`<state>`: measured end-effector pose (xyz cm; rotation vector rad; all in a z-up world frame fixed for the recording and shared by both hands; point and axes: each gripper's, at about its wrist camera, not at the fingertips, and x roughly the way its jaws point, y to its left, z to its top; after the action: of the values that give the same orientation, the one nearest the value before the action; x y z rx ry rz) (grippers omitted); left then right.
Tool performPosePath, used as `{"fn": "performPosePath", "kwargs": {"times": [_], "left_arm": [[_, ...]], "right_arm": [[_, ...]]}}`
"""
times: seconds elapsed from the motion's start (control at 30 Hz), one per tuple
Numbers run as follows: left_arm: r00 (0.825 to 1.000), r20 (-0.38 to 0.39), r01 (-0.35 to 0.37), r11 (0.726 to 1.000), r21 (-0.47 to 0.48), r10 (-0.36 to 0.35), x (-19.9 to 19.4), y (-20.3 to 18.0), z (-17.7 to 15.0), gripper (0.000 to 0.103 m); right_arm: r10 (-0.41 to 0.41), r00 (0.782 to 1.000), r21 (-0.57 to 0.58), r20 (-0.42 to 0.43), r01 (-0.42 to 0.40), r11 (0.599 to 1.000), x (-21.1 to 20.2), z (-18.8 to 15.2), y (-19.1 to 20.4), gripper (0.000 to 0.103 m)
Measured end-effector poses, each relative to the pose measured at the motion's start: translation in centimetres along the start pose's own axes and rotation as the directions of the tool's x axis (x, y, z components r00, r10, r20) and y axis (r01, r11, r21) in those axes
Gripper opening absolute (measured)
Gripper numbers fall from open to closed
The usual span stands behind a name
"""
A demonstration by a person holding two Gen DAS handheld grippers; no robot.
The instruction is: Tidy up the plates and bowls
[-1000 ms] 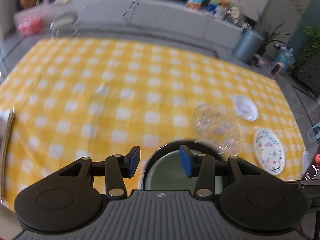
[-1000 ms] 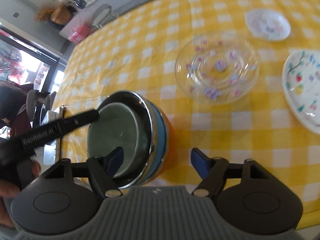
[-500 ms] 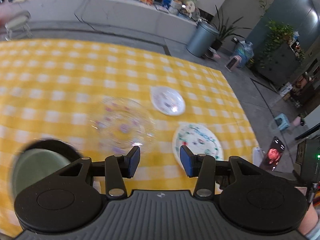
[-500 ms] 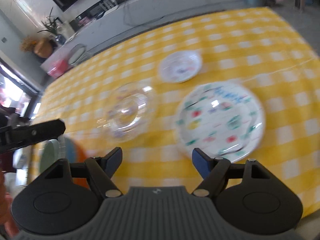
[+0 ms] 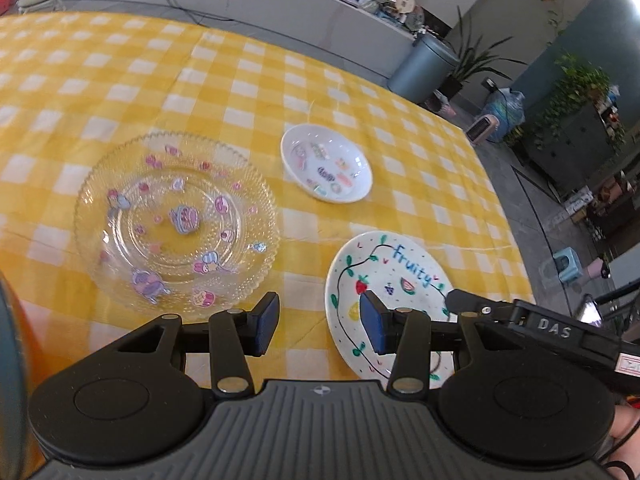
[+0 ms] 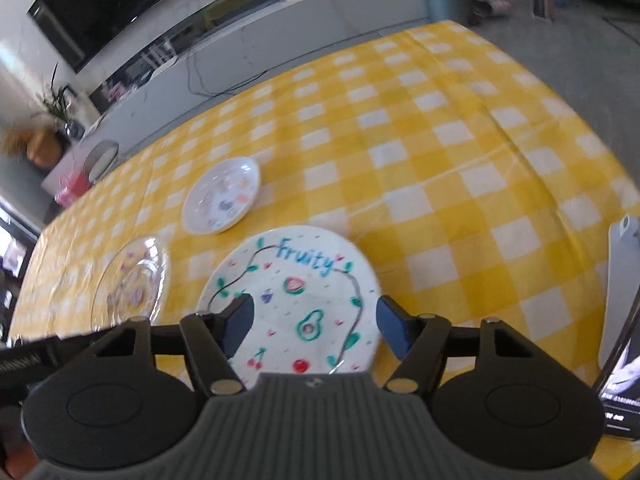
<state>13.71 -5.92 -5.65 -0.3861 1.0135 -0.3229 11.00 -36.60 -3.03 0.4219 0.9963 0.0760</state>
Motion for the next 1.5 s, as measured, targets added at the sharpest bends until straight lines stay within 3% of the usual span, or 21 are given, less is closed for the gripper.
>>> {"fn": "performPosePath", "kwargs": {"times": [0.17,0.43,0.5,0.67,0.77,0.97,1.03,1.07,1.23,1.5], "left_arm": [[1.0,0.002,-0.004,1.0,-0.021,0.004,1.3,0.0,-0.2,0.052],[1.0,-0.003,0.014,0.999,-0.039,-0.014,2.0,-0.2,-0.2,0.038],[1.0,-0.008,0.026,0.999,-0.032,-0.026,2.1,-0.4,-0.2,0.034],[0.999,-0.017,-0.031,0.999,0.009,0.031,2.8,-1.2,-0.4,0.024],[0.998,0.006,-0.062,0.997,0.037,0.062,2.9,-1.6,-0.7,0.024],[0.999,-0.018,-0.039,0.998,0.038,0.04,3.4,-1.5,-0.7,0.024],[0.999,-0.03,-0.022,0.999,0.026,0.023,3.5,-1.3,-0.5,0.02],[0.999,-0.041,-0.012,1.0,0.025,0.013,3.7,-1.3,-0.4,0.013],[0.999,-0.029,-0.021,0.999,0.033,0.022,3.7,-1.6,-0.7,0.012],[0.999,0.004,-0.045,0.998,0.04,0.045,1.9,-1.4,-1.0,0.012]], "right_arm": [[0.022,1.0,0.04,0.018,-0.023,0.999,0.1,0.2,-0.8,0.05],[0.001,1.0,0.094,0.011,-0.002,0.996,0.9,0.4,-2.1,0.032],[-0.012,1.0,0.103,0.002,0.012,0.995,0.9,0.4,-2.3,0.032],[-0.007,1.0,0.099,-0.023,0.009,0.995,1.4,0.1,-2.2,0.026],[-0.005,1.0,0.114,-0.024,0.007,0.993,1.4,0.1,-2.4,0.024],[-0.005,1.0,0.126,-0.023,0.007,0.992,1.5,0.0,-2.7,0.021],[-0.006,1.0,0.125,-0.023,0.009,0.992,1.5,0.0,-2.6,0.019],[-0.007,1.0,0.126,-0.022,0.01,0.992,1.5,0.0,-2.6,0.018],[-0.021,1.0,0.128,-0.022,0.023,0.992,1.4,-0.1,-2.6,0.011],[0.019,0.999,0.139,-0.048,-0.012,0.99,0.9,-0.8,-2.3,0.009]]}}
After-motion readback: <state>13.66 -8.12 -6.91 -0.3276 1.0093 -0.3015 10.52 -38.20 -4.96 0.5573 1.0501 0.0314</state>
